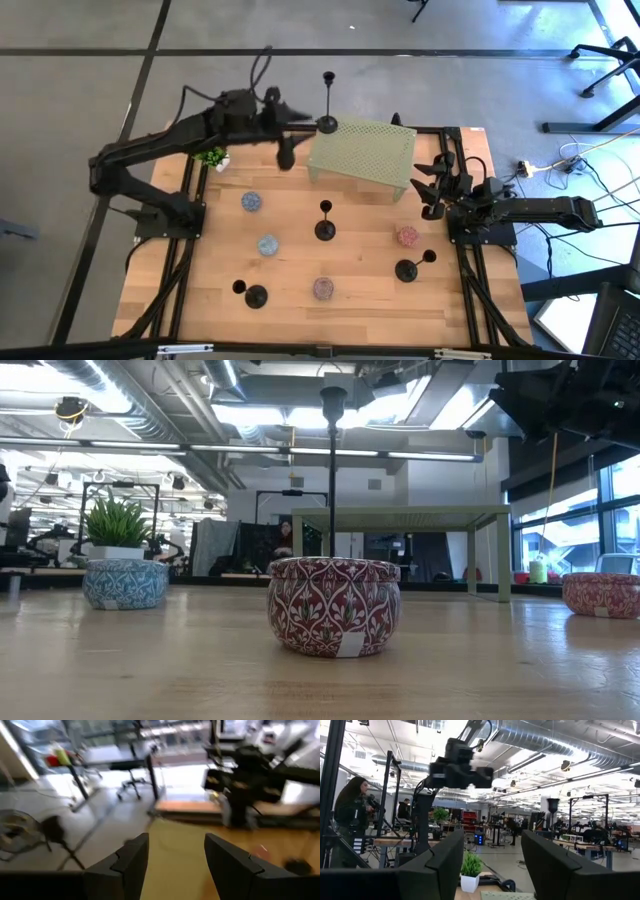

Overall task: Pick & Place candle stick holders
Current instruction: Put the black candle holder on the shelf

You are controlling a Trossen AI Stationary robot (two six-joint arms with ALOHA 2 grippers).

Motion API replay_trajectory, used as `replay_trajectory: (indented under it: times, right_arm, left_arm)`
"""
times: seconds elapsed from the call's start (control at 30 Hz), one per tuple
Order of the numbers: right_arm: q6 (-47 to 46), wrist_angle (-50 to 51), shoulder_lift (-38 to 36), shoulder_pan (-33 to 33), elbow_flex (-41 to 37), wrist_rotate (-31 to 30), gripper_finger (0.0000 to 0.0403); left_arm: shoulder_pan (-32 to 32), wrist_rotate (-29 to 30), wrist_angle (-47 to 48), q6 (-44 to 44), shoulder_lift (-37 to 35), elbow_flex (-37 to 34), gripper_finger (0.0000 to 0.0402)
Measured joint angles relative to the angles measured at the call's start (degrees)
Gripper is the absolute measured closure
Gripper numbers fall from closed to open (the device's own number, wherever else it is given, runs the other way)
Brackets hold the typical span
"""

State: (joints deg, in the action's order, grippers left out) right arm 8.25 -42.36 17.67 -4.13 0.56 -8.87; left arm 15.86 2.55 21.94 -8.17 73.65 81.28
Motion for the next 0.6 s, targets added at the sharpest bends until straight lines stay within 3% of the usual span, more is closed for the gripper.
replay_trajectory:
  times: [0.37, 0.6]
  right_arm:
    - [0.1, 0.0, 0.0, 0.0, 0.0, 0.0, 0.0199]
    - [-1.8, 0.1, 0.0, 0.0, 0.0, 0.0, 0.0199]
  left_arm:
    - [-14.6, 0.9, 25.2, 5.0, -1.2, -0.5, 0.0219]
    - [-21.7, 0.9, 21.0, 8.9, 0.1, -9.5, 0.0219]
